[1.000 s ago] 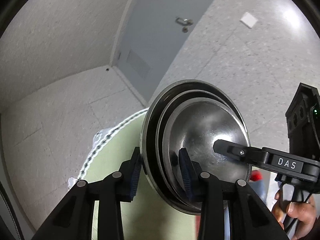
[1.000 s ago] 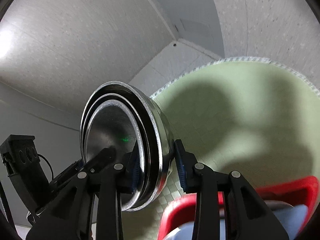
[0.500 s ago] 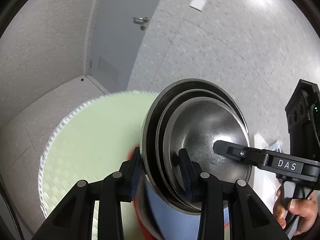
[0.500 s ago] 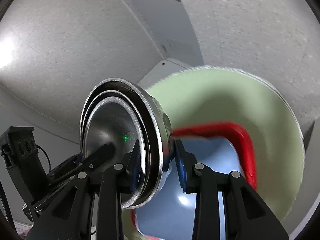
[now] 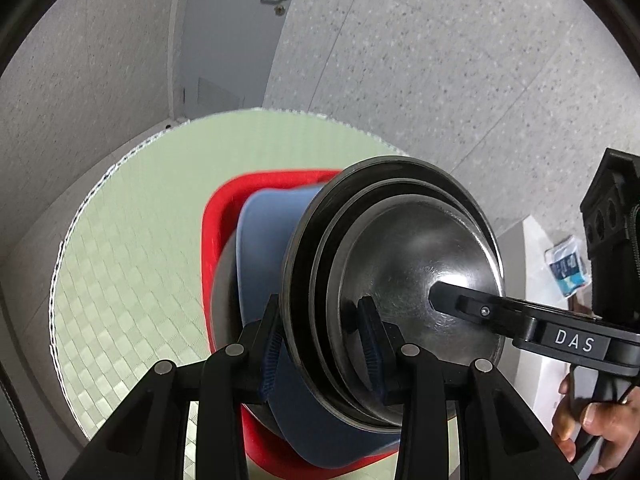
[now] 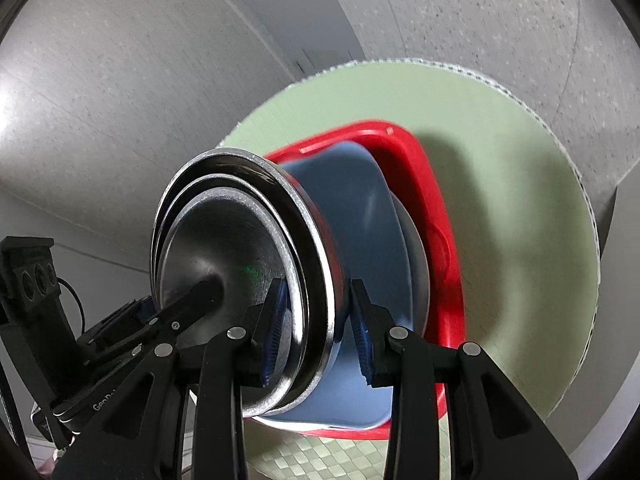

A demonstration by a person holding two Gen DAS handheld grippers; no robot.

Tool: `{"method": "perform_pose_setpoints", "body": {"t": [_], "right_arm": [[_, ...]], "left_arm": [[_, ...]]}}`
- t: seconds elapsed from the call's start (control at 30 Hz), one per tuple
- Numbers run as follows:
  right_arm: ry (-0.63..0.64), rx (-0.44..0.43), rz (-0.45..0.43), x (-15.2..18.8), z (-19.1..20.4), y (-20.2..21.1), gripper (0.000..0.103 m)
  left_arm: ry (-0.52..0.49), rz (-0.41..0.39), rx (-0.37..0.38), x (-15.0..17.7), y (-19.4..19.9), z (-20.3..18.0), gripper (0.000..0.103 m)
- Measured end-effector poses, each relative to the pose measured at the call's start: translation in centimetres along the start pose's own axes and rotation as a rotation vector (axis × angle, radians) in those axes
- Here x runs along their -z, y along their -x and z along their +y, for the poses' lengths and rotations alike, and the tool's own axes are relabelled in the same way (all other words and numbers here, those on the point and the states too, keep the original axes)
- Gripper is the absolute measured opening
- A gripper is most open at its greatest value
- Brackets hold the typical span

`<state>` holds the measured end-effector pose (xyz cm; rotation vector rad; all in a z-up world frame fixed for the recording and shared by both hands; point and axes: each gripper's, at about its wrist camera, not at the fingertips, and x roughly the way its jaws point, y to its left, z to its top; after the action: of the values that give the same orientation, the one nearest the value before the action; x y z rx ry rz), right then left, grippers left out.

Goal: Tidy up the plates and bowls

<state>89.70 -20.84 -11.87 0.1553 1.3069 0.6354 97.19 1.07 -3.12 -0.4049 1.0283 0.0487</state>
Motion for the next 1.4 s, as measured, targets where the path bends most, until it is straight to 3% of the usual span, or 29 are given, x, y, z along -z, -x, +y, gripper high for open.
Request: {"method": "perform_pose_setpoints", "body": {"t": [0.37,0.43,0.57,0.67,0.8,0.93,1.1,1.4], "right_arm": [[0.042,0.069,-0.022,1.0,-0.2,-0.7,0.034],[0.063,0.105,-0.043,1.4,0.2,-0.6,0.034],[0.076,0.122,-0.106,1.9,1.0,0.6,0.045],[0.08,0.144,-0.141,2.8,1.7,1.5,0.049],[0.061,0.178,-0.207,4.7,2.9,3.4,0.051],[0.051,0.233,-0.314,8.1,5.3,6.1,0.061],[0.034,0.296,-0.45,14.8,9.4,9.1,0.071],[-0.042,0.4,-0.673,29.9,18.5,13.4,0.083]], "left_arm": [[-0.007,0.011,-0.041,-0.5,-2.1,-1.7,0.032],[-0.011,0.002,-0.048,-0.2,-1.9,-1.7,0.036],[-0.041,-0.038,-0.032,0.4,-1.0,-2.3,0.058],[-0.069,-0.064,-0.042,1.2,-0.1,-2.4,0.064],[-0.092,-0.114,-0.039,3.3,2.6,-2.2,0.079],[-0.135,-0.188,-0.045,6.0,6.5,-1.5,0.089],[-0.198,-0.297,-0.037,11.9,13.2,0.6,0.1],[-0.327,-0.468,-0.047,25.1,25.0,5.3,0.102]]}}
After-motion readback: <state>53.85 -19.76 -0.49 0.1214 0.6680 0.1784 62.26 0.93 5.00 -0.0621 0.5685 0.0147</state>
